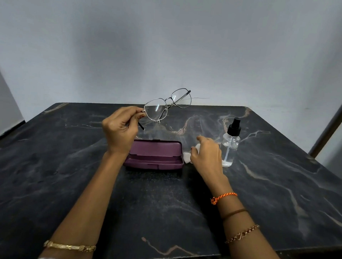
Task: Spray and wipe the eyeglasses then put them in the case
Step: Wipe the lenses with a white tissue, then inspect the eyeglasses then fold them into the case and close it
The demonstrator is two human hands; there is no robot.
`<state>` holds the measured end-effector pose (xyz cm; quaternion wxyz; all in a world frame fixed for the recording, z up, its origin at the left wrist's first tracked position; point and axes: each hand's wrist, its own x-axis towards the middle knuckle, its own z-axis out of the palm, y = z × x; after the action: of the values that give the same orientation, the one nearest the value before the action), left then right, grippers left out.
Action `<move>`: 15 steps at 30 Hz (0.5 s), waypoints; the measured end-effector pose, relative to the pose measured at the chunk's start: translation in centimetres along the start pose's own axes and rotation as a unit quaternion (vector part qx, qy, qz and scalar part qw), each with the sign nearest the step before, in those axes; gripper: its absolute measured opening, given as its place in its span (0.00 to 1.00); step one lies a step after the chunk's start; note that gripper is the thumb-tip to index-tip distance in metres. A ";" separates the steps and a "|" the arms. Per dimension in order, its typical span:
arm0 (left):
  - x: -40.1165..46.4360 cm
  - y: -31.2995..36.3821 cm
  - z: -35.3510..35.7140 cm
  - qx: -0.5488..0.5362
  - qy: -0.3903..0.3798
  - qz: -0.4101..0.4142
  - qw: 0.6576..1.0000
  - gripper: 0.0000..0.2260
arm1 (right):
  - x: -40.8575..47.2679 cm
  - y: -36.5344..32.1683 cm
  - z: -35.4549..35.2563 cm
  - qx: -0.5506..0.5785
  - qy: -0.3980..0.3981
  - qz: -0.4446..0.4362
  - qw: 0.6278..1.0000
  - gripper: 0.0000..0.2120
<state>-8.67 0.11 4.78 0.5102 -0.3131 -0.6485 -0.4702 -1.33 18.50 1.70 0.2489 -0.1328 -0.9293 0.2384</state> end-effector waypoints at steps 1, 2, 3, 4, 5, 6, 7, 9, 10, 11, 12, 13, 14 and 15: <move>0.0 0.0 0.0 0.000 0.000 -0.002 1.000 0.03 | 0.0 -0.1 0.0 -0.004 -0.006 -0.001 1.000 0.15; 0.0 -0.1 0.0 0.000 0.001 -0.003 1.000 0.04 | -0.1 -0.1 0.1 -0.008 -0.010 -0.003 1.000 0.15; 0.0 -0.1 0.0 -0.001 0.001 -0.003 1.000 0.04 | -0.1 -0.1 0.1 -0.013 -0.013 -0.003 1.000 0.15; 0.0 -0.1 0.0 -0.002 0.002 -0.002 1.000 0.04 | -0.1 -0.1 0.1 -0.020 -0.016 -0.002 1.000 0.14; 0.0 -0.1 0.0 -0.002 0.002 0.000 1.000 0.04 | -0.1 0.0 0.1 -0.028 -0.019 -0.001 0.999 0.14; 0.0 -0.1 0.0 -0.002 0.004 0.001 1.000 0.04 | -0.1 -0.1 0.2 -0.037 -0.022 0.000 0.999 0.14; 0.0 -0.2 0.0 -0.002 0.006 0.002 1.000 0.03 | -0.1 -0.1 0.1 -0.046 -0.023 0.000 0.999 0.14; 0.0 -0.1 0.0 -0.001 0.010 0.002 1.000 0.03 | -0.2 -0.2 0.1 -0.052 -0.017 -0.007 0.998 0.14; 0.1 -0.1 0.0 0.001 0.013 0.002 1.000 0.03 | -0.2 -0.3 0.1 -0.043 -0.007 -0.014 0.999 0.14; 0.1 0.0 0.0 0.004 0.014 0.003 1.000 0.03 | -0.2 -0.3 0.1 -0.023 0.006 -0.023 0.999 0.14; 0.1 0.0 0.0 0.007 0.015 0.004 1.000 0.03 | -0.2 -0.4 0.1 0.006 0.022 -0.033 0.999 0.14; 0.1 0.2 0.0 0.009 0.016 0.006 1.000 0.03 | -0.2 -0.4 0.1 0.038 0.038 -0.041 0.998 0.15; 0.2 0.3 -0.1 0.009 0.018 0.008 1.000 0.03 | -0.2 -0.4 0.1 0.069 0.057 -0.049 0.995 0.15; 0.3 0.4 -0.1 0.008 0.022 0.011 1.000 0.02 | -0.2 -0.4 0.1 0.094 0.076 -0.057 0.991 0.15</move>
<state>-8.41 0.13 5.19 0.5320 -0.3058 -0.6375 -0.4659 -1.31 18.02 1.74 0.3432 -0.0737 -0.8871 0.2998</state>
